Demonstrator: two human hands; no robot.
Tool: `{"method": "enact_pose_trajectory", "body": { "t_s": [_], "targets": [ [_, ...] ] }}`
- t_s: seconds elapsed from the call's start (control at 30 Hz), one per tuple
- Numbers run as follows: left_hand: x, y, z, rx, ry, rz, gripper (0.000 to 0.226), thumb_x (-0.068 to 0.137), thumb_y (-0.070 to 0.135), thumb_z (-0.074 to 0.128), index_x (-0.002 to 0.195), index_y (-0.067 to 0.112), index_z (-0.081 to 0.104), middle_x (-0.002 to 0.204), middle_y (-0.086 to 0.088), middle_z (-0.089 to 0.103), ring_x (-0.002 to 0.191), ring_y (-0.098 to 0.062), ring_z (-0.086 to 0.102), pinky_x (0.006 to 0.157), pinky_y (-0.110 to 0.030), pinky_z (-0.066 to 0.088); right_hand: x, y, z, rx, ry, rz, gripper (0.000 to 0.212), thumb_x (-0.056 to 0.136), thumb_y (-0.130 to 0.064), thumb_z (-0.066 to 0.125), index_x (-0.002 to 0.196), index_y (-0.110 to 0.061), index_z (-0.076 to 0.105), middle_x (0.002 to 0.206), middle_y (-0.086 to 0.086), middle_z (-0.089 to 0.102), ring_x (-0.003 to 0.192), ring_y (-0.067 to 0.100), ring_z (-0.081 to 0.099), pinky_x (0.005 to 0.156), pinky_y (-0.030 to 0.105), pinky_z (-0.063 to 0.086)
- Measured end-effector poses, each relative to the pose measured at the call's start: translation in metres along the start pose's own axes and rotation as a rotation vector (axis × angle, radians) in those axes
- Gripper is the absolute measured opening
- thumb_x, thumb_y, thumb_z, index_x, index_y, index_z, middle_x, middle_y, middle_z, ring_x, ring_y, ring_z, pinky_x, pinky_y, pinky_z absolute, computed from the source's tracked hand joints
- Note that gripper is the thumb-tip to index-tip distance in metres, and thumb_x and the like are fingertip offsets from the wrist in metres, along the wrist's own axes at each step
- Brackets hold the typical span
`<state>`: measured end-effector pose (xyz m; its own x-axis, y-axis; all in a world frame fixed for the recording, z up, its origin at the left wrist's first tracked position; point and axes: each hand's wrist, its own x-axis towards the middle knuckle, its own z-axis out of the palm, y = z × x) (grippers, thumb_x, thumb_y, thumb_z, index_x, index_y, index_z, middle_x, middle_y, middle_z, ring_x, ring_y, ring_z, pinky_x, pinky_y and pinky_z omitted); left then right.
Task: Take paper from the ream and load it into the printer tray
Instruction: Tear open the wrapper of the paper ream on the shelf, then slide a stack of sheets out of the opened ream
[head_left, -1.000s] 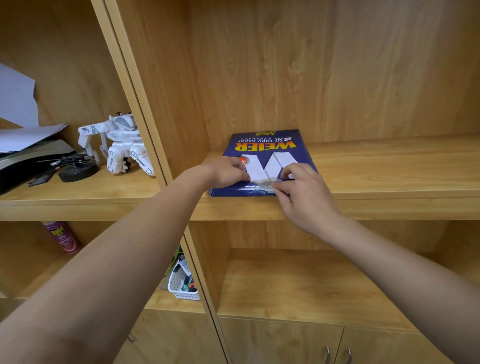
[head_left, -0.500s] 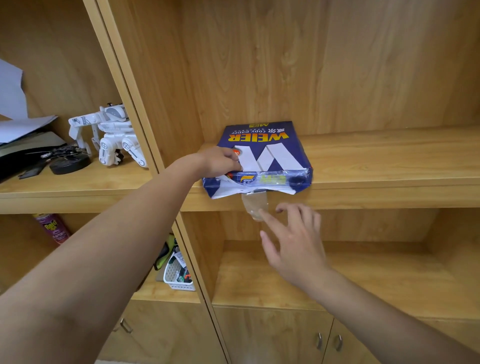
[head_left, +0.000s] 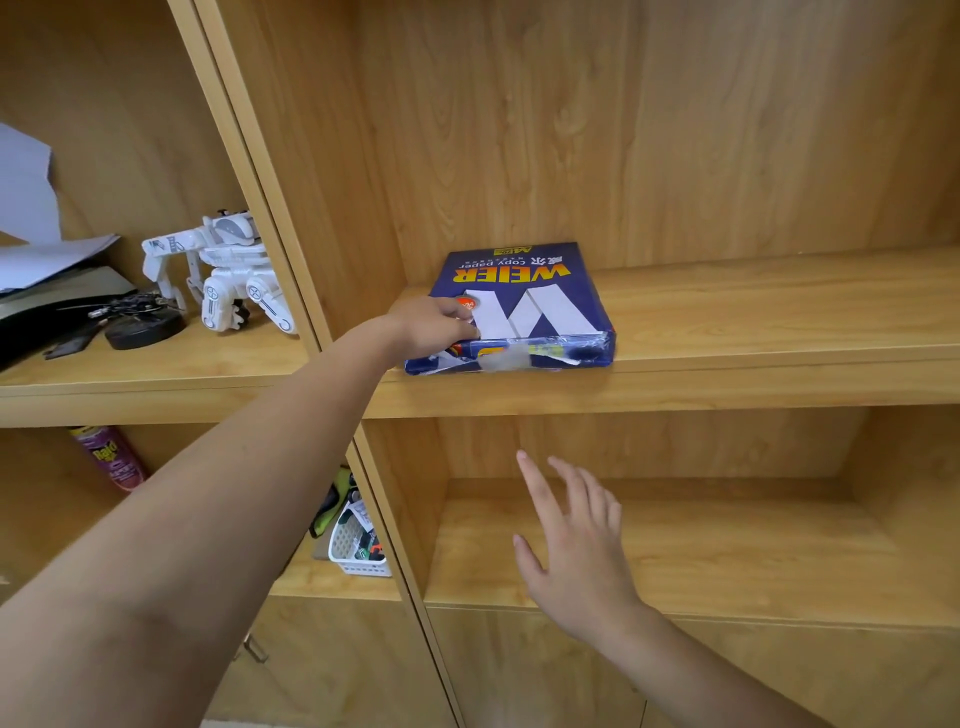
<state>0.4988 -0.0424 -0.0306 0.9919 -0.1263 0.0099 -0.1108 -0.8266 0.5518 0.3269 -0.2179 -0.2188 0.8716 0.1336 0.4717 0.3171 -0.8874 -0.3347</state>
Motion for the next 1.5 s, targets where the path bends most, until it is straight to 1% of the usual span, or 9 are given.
{"method": "enact_pose_trajectory", "body": {
  "t_s": [0.13,0.33,0.43,0.5,0.73,0.93,1.2,1.33,1.5],
  "targets": [
    [-0.012,0.0,-0.002,-0.19,0.067,0.055,0.027,0.092,0.04,0.064,0.106,0.019,0.074,0.114,-0.005,0.066,0.101,-0.02,0.061,0.083,-0.028,0.049,0.008,0.012,-0.016,0.111,0.093,0.009,0.062,0.086,-0.04,0.05,0.146,-0.028,0.037,0.143,0.004,0.044,0.134,0.026,0.034,0.109,0.047,0.03],
    [-0.058,-0.002,0.004,-0.276,0.334,0.254,0.017,0.095,0.032,0.062,0.102,0.022,0.073,0.106,0.009,0.068,0.101,-0.012,0.06,0.08,-0.024,0.043,0.059,0.019,-0.069,0.364,0.405,-0.014,0.04,0.084,-0.033,0.053,0.118,-0.015,0.065,0.118,0.004,0.059,0.113,0.025,0.049,0.097,0.039,0.037],
    [-0.089,-0.012,0.024,-0.191,0.601,0.43,0.014,0.094,0.017,0.062,0.103,0.017,0.072,0.106,0.01,0.066,0.104,-0.005,0.055,0.084,-0.004,0.036,0.086,0.021,-0.086,0.412,0.439,-0.04,0.035,0.086,-0.03,0.055,0.114,-0.014,0.069,0.112,0.005,0.063,0.109,0.027,0.052,0.096,0.046,0.042],
    [-0.101,-0.023,0.044,-0.143,0.691,0.514,0.016,0.091,0.014,0.061,0.103,0.012,0.071,0.104,0.006,0.068,0.104,-0.009,0.055,0.091,-0.007,0.035,0.099,0.021,-0.09,0.404,0.423,-0.056,0.03,0.087,-0.025,0.058,0.113,-0.016,0.07,0.109,0.002,0.064,0.108,0.026,0.052,0.096,0.047,0.042],
    [-0.106,-0.038,0.085,0.096,0.585,0.485,0.055,0.084,0.025,0.055,0.139,0.015,0.054,0.131,-0.002,0.061,0.125,-0.023,0.048,0.111,-0.034,0.031,0.099,0.021,-0.076,0.208,0.228,-0.137,0.054,0.081,-0.011,0.046,0.133,-0.017,0.057,0.128,0.002,0.062,0.126,0.023,0.043,0.101,0.032,0.024],
    [-0.111,-0.044,0.116,0.285,0.569,0.52,0.06,0.079,0.026,0.055,0.139,0.018,0.056,0.134,-0.005,0.058,0.131,-0.032,0.045,0.115,-0.05,0.027,0.073,0.026,-0.049,-0.076,0.173,-0.218,0.058,0.076,-0.021,0.043,0.133,-0.02,0.056,0.131,0.005,0.057,0.131,0.03,0.041,0.104,0.048,0.03],
    [-0.102,-0.052,0.142,0.701,0.425,0.396,0.093,0.073,0.031,0.06,0.157,0.018,0.025,0.163,-0.011,0.027,0.15,-0.039,0.021,0.123,-0.055,0.009,0.069,0.037,-0.036,-0.359,0.015,-0.171,0.065,0.072,-0.024,0.059,0.136,-0.016,0.054,0.146,0.01,0.047,0.14,0.028,0.036,0.105,0.057,0.031],
    [-0.098,-0.048,0.149,0.747,0.405,0.334,0.099,0.073,0.034,0.063,0.159,0.016,0.017,0.166,-0.014,0.017,0.152,-0.04,0.012,0.122,-0.056,0.005,0.071,0.037,-0.035,-0.436,-0.022,-0.142,0.071,0.072,-0.026,0.063,0.141,-0.015,0.049,0.151,0.01,0.042,0.142,0.027,0.033,0.106,0.06,0.03],
    [-0.1,-0.041,0.151,0.797,0.376,0.285,0.103,0.082,0.039,0.061,0.16,0.016,-0.003,0.168,-0.014,-0.003,0.153,-0.04,-0.005,0.12,-0.055,-0.012,0.07,0.036,-0.033,-0.468,-0.028,-0.139,0.076,0.071,-0.03,0.064,0.143,-0.014,0.046,0.154,0.011,0.037,0.144,0.027,0.027,0.106,0.06,0.028]
  ]
}}
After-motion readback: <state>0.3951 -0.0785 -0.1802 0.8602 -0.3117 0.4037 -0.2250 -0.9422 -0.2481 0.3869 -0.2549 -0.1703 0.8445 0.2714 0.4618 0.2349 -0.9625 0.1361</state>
